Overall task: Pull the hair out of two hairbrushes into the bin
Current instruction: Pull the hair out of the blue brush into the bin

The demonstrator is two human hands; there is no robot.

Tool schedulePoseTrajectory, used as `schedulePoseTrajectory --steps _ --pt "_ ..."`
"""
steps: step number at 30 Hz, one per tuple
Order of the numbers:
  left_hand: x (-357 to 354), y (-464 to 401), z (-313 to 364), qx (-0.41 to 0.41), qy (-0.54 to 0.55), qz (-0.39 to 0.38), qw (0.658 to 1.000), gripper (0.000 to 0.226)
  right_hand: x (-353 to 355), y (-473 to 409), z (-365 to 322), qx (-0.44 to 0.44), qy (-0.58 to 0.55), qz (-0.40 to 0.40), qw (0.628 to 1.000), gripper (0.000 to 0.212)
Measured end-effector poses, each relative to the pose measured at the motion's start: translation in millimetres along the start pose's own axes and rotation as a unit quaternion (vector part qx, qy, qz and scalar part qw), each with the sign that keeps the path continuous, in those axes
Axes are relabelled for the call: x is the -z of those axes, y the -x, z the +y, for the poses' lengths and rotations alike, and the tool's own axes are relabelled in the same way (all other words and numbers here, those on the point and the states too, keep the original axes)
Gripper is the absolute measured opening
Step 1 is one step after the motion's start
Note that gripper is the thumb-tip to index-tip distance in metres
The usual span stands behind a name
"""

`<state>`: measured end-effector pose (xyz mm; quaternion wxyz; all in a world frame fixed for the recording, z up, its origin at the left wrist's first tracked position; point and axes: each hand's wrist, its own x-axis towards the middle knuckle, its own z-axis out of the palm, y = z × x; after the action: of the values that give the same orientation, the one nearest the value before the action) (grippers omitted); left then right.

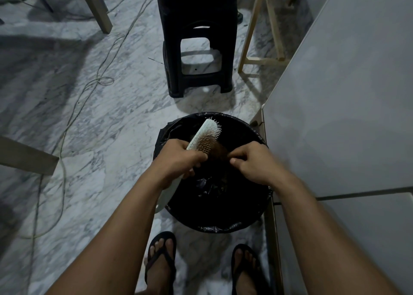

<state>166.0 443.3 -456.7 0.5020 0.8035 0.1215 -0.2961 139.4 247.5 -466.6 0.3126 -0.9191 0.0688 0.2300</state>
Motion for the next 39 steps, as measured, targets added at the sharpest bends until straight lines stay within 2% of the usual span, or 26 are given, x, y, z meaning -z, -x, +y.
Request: schedulePoseTrajectory --steps 2,4,7,12,17,22,25,30,32,39 --pt "-1 -2 0 -0.01 0.003 -0.025 1.0 0.014 -1 -1 -3 0.019 -0.04 0.075 0.996 0.039" --pt "-4 -2 0 -0.019 0.011 -0.032 0.999 0.014 -1 0 -10 0.064 -0.124 0.142 0.98 0.04" --pt "-6 1 3 -0.031 0.02 -0.037 0.999 0.008 -8 3 -20 0.104 -0.168 0.159 0.967 0.038" --pt "-7 2 5 -0.039 0.002 -0.005 0.999 0.022 -9 2 -20 0.102 -0.172 0.214 0.956 0.013" --pt "-10 -2 3 -0.036 -0.004 0.036 0.999 0.034 -4 3 -16 0.097 -0.168 0.16 0.968 0.008" --pt "-6 -7 0 -0.038 0.001 0.089 0.995 0.031 -3 4 -15 0.113 -0.133 0.071 0.982 0.006" --pt "-6 -8 -3 -0.046 -0.01 0.073 0.996 0.027 -2 3 -10 0.1 -0.112 0.037 0.988 0.005" --pt "-5 -8 -4 -0.061 -0.036 0.046 0.996 0.024 -4 1 -12 0.095 -0.128 0.111 0.981 0.024" --pt "-5 -7 -3 -0.064 -0.04 0.038 0.996 0.023 -7 0 -19 0.087 -0.165 0.128 0.974 0.019" --pt "-9 0 2 -0.075 -0.028 0.006 0.997 0.009 -17 -4 -21 0.039 -0.253 0.121 0.959 0.021"
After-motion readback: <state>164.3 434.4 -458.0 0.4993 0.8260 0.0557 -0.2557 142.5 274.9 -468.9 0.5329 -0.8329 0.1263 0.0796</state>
